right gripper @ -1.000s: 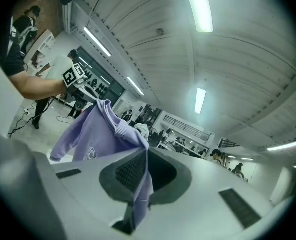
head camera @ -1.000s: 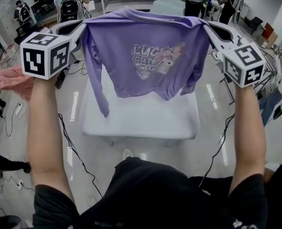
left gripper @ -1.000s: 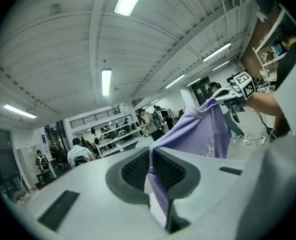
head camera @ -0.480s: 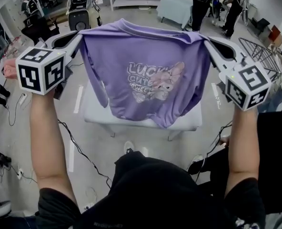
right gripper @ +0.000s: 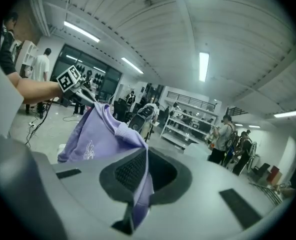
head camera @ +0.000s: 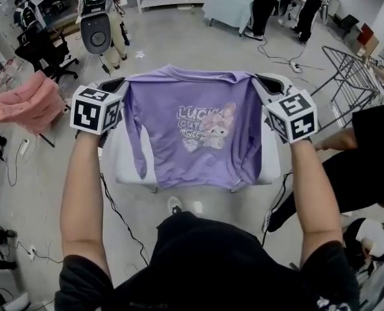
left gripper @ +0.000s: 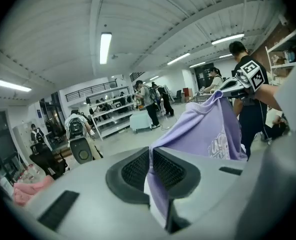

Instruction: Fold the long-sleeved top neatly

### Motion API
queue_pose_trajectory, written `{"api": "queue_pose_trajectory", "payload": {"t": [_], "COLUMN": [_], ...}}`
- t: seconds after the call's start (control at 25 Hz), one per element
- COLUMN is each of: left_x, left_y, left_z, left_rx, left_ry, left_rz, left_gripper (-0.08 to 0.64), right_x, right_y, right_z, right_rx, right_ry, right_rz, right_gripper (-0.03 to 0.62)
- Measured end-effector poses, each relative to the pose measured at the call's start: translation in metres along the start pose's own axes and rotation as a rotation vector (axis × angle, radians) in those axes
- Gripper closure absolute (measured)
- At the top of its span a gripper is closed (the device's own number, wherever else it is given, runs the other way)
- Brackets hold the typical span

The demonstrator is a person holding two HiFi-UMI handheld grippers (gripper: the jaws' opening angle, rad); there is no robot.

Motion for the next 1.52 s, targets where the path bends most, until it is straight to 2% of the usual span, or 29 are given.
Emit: {"api": "queue_pose_trajectory", "payload": {"t": [0.16, 0.4, 0.56, 0.84, 1.04, 1.24, 1.32, 1.52], "left_x": [0.002, -0.002, 0.001, -0.007, -0.015, -0.026, -0.025, -0.028], "left_y": [-0.031, -0.075, -0.097, -0.118, -0.137, -0.173, -0.19, -0.199], "left_z": [0.073, 0.175, 0.238, 0.311, 0.346, 0.381, 0.384, 0.396], "left_rx": [0.09, 0.175, 0.233, 0.325, 0.4, 0.485, 0.527, 0.523], "left_ry": [-0.055, -0.146, -0.187, -0.168, -0.131, -0.126, -0.119, -0.093], "left_rz": [-0.024, -0.032, -0.013, 0.014, 0.027, 0.077, 0.075, 0.093], "left_gripper": [0.535, 0.535, 0.535, 0.535, 0.535, 0.535, 0.535, 0.535], "right_x": [-0.017, -0.045, -0.059, -0.095, -0.114, -0.122, -0.12, -0.121], "right_y": [-0.033, -0.095, -0.131, -0.185, -0.228, -0.262, -0.272, -0.291], "right_z": [0.059, 0.137, 0.186, 0.252, 0.297, 0.337, 0.351, 0.361], "right_rx": [0.095, 0.219, 0.281, 0.366, 0.409, 0.466, 0.484, 0.514], "right_ry": [-0.017, -0.034, -0.043, 0.033, 0.109, 0.2, 0.251, 0.292], "right_rz": [0.082, 0.178, 0.242, 0.261, 0.325, 0.364, 0.379, 0.367], "right_gripper": [0.58, 0.58, 0.58, 0.58, 0.58, 0.571, 0.555, 0.535]}}
Point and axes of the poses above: the fingertips, and each gripper's own axes: z forward along the fingers, x to its left, y out of its top, the point moved 7 cm from there along -z, backward along the fingers, and after that the axes turned 10 degrees about y, right-handed, at the moved point
